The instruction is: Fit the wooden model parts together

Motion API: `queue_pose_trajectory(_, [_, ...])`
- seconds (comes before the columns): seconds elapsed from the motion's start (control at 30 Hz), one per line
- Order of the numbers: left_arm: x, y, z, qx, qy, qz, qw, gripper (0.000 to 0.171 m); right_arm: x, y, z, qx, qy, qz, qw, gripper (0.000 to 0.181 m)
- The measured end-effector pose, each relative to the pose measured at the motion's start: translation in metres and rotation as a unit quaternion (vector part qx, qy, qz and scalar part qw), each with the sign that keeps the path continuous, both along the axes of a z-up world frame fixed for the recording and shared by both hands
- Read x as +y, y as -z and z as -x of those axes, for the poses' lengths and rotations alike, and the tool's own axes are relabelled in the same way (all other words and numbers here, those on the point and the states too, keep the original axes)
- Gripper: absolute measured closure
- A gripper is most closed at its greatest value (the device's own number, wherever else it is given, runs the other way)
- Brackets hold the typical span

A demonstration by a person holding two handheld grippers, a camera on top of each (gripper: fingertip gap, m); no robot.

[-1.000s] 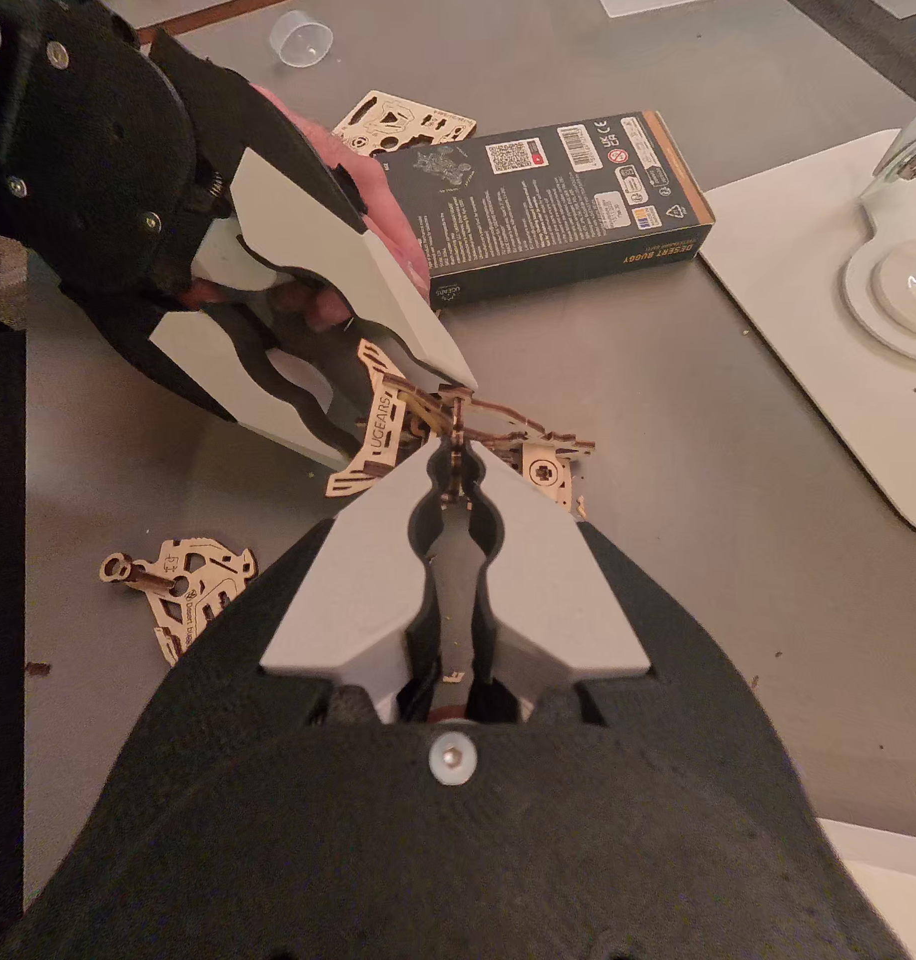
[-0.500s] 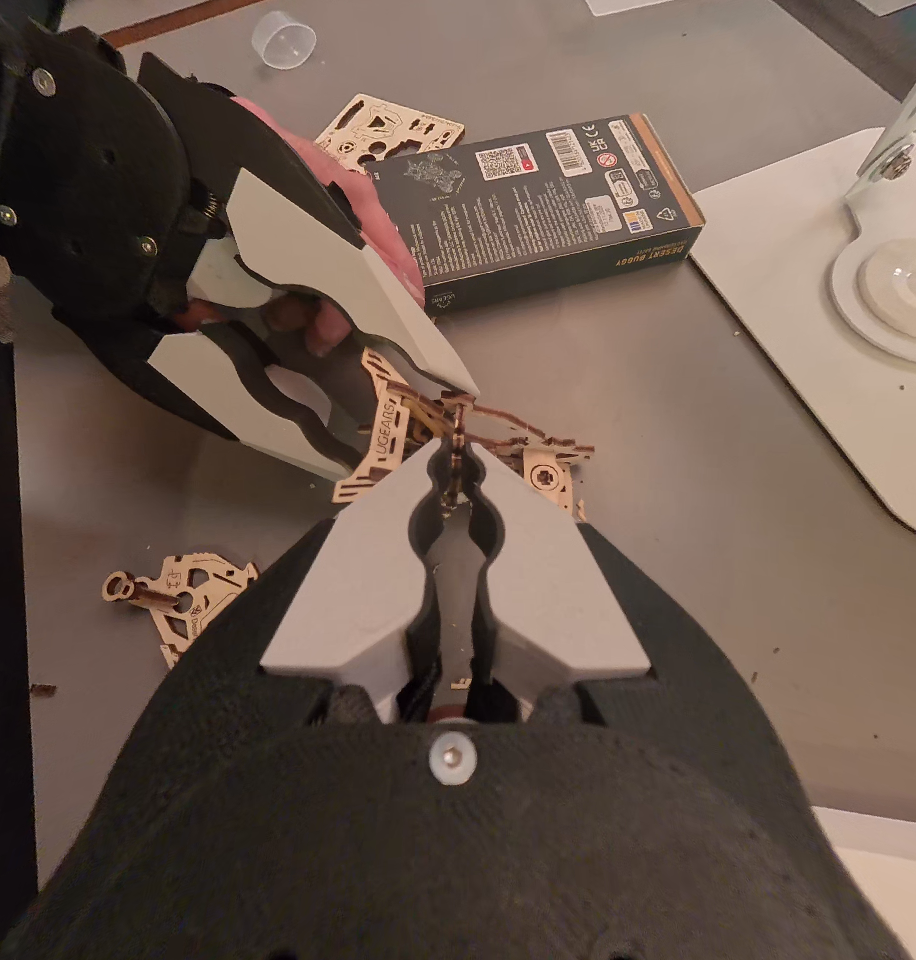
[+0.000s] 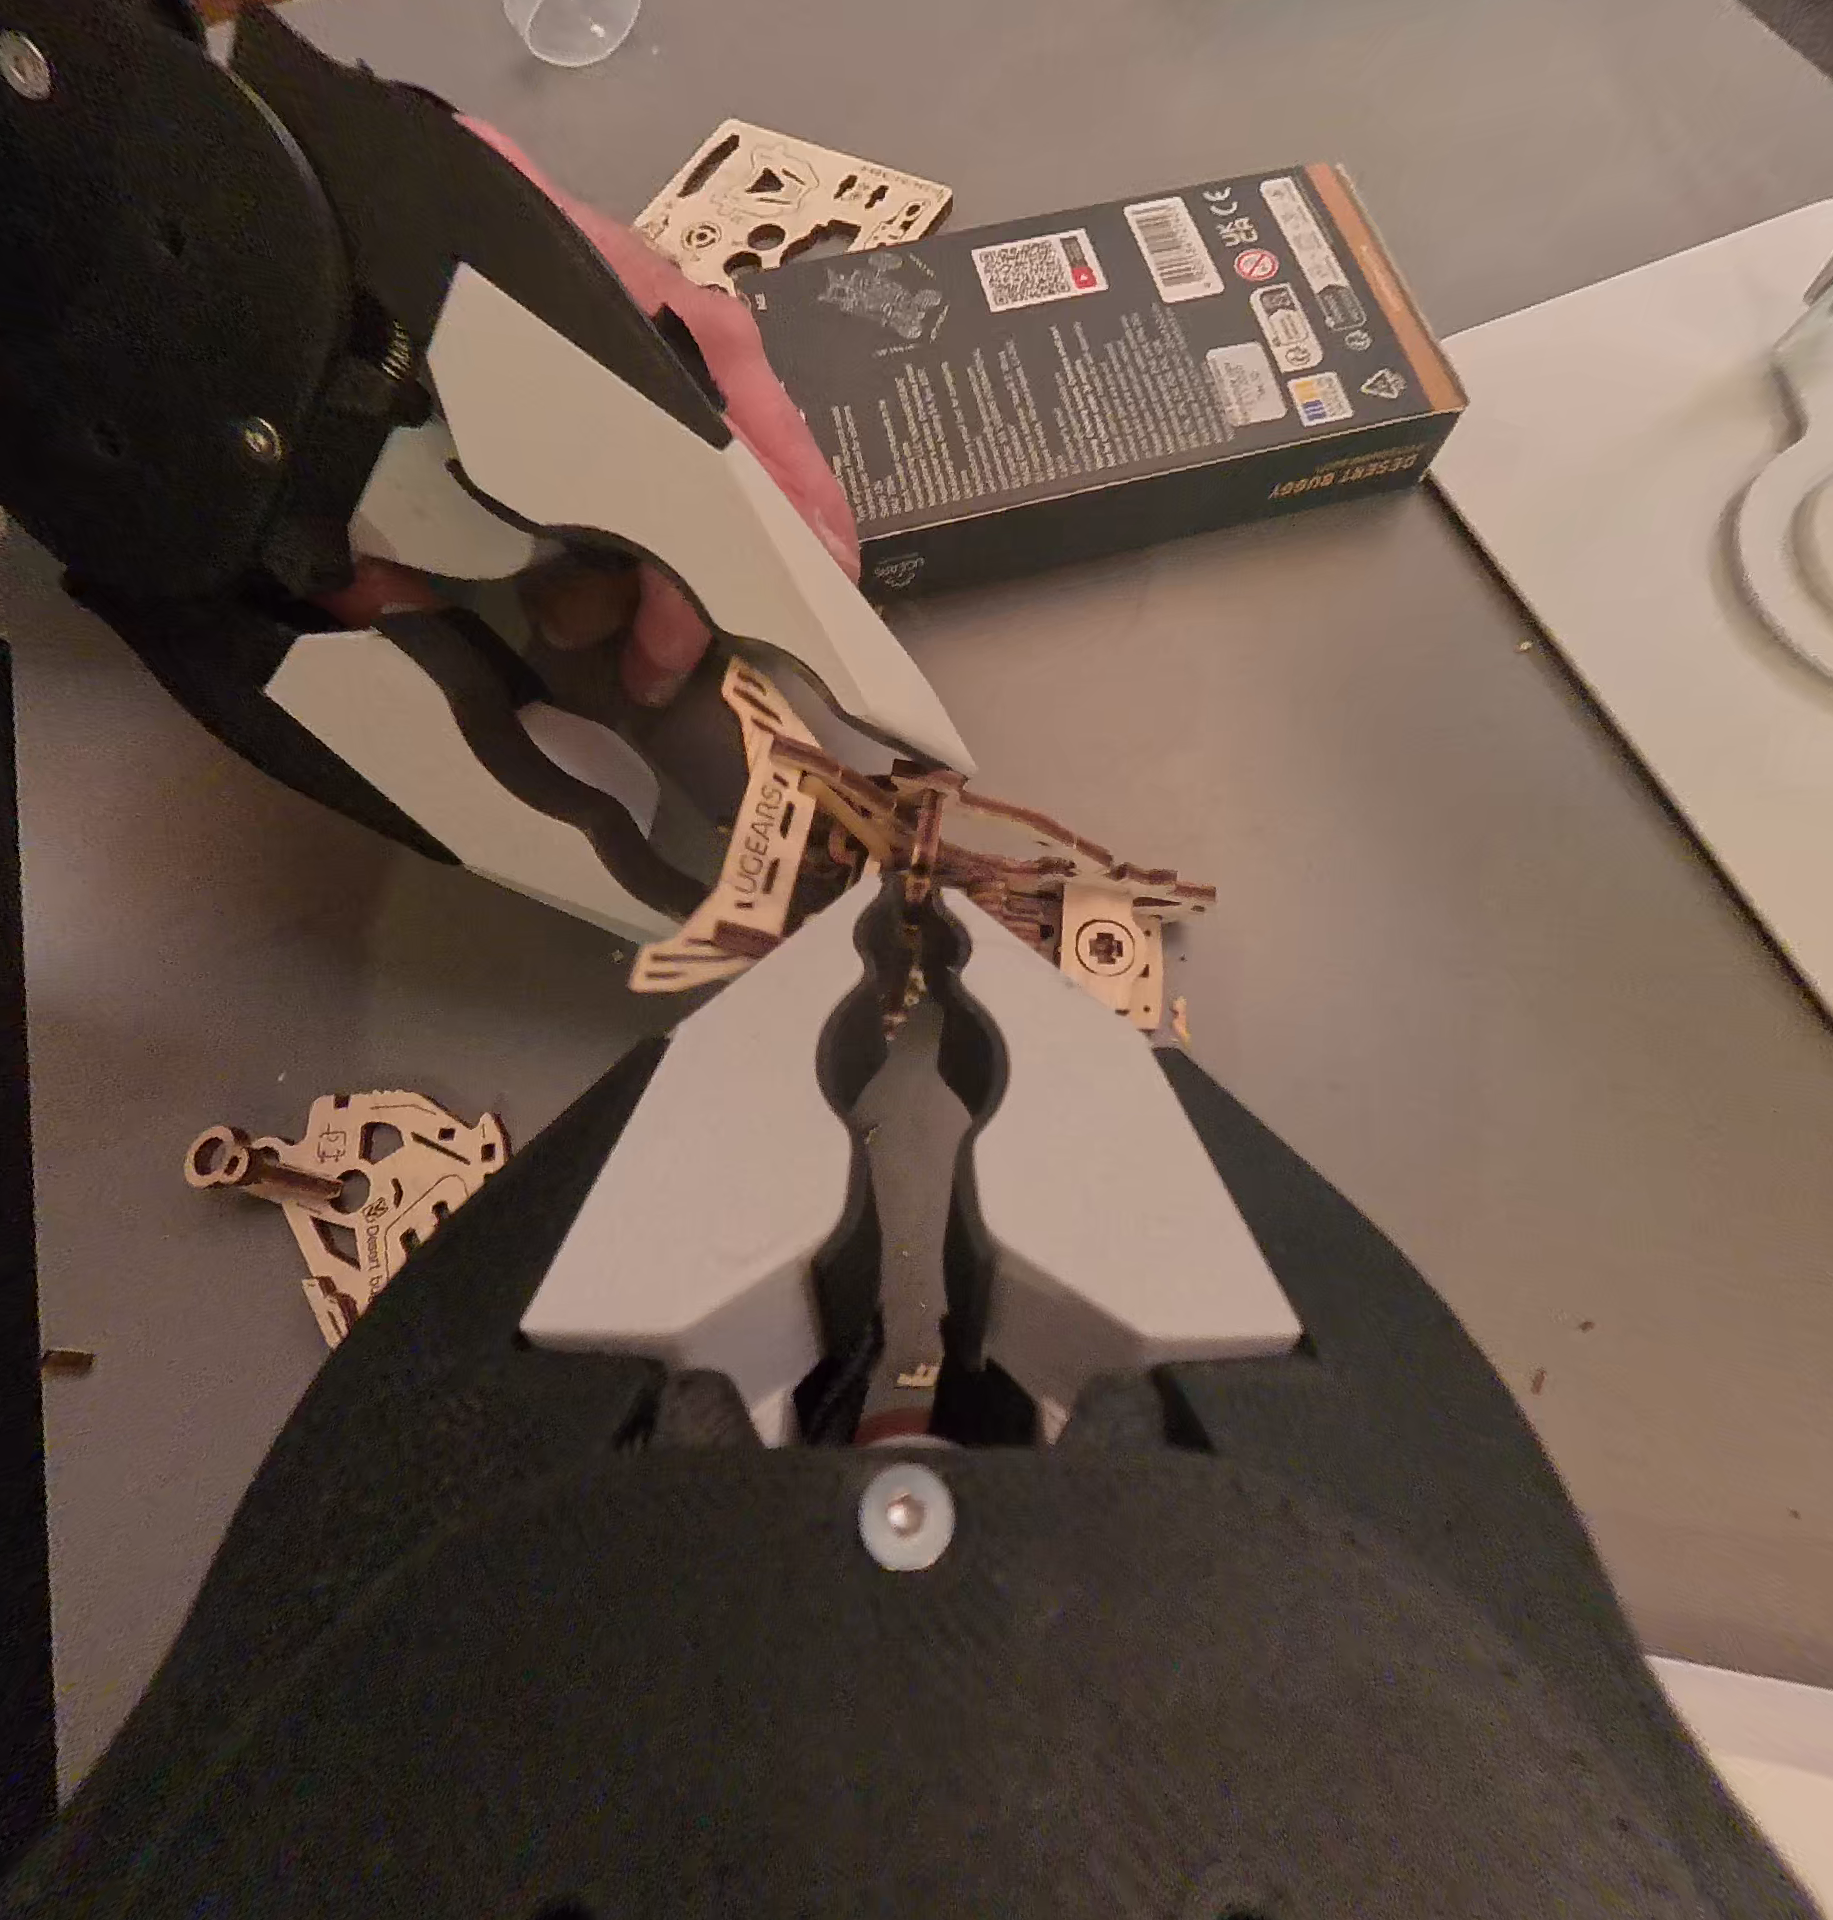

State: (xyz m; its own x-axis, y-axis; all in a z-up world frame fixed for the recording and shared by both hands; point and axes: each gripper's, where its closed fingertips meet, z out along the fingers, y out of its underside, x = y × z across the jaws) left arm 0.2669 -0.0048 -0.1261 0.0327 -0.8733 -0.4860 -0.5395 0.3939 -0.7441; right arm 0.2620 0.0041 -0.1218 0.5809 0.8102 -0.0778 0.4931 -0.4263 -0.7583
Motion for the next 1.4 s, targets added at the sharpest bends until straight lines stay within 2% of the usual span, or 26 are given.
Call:
queue_pose_trajectory(0.23, [0.005, 0.0, 0.0, -0.003, -0.008, -0.014, 1.0, 0.122, 0.002, -0.002, -0.004, -0.003, 0.007, 0.003, 1.0, 0.181])
queue_pose_trajectory(0.4, [-0.002, 0.004, -0.004, 0.01, 0.015, -0.027, 0.999, 0.129, 0.004, -0.008, -0.002, 0.001, 0.002, 0.007, 1.0, 0.181])
queue_pose_trajectory(0.57, [-0.001, 0.003, -0.004, 0.006, 0.011, -0.028, 1.0, 0.132, 0.004, -0.001, -0.007, -0.016, 0.005, 0.001, 1.0, 0.181])
queue_pose_trajectory(0.67, [-0.001, 0.002, -0.004, 0.005, 0.01, -0.029, 1.0, 0.133, 0.001, -0.001, -0.01, -0.01, 0.002, -0.004, 1.0, 0.181])
queue_pose_trajectory(0.77, [0.0, 0.002, -0.004, 0.004, 0.008, -0.025, 1.0, 0.133, 0.0, -0.008, -0.014, 0.003, 0.002, -0.008, 1.0, 0.172])
queue_pose_trajectory(0.83, [-0.001, 0.002, -0.004, 0.004, 0.01, -0.027, 1.0, 0.132, -0.001, -0.01, -0.019, 0.014, 0.004, -0.01, 1.0, 0.176])
queue_pose_trajectory(0.93, [-0.001, 0.001, -0.003, 0.002, 0.01, -0.016, 1.0, 0.131, -0.006, -0.013, -0.029, 0.021, 0.005, -0.003, 1.0, 0.172])
queue_pose_trajectory(1.07, [-0.001, 0.001, 0.001, 0.006, 0.006, -0.011, 1.0, 0.126, -0.026, 0.004, -0.041, -0.007, -0.006, 0.025, 1.0, 0.173])
queue_pose_trajectory(1.17, [0.0, 0.001, 0.003, 0.009, 0.001, -0.004, 1.0, 0.13, -0.032, 0.015, -0.042, -0.028, -0.009, 0.027, 0.999, 0.169])
queue_pose_trajectory(1.23, [0.005, -0.001, 0.005, 0.012, -0.011, -0.015, 1.0, 0.132, -0.027, 0.017, -0.045, -0.038, 0.001, 0.015, 0.999, 0.166])
queue_pose_trajectory(1.33, [0.007, -0.006, 0.005, 0.003, -0.021, 0.007, 1.0, 0.134, -0.016, 0.018, -0.048, -0.028, 0.034, 0.017, 0.999, 0.164])
queue_pose_trajectory(1.4, [0.008, -0.006, 0.005, 0.008, -0.027, 0.013, 1.0, 0.132, -0.01, 0.025, -0.051, -0.05, 0.051, 0.014, 0.997, 0.16])
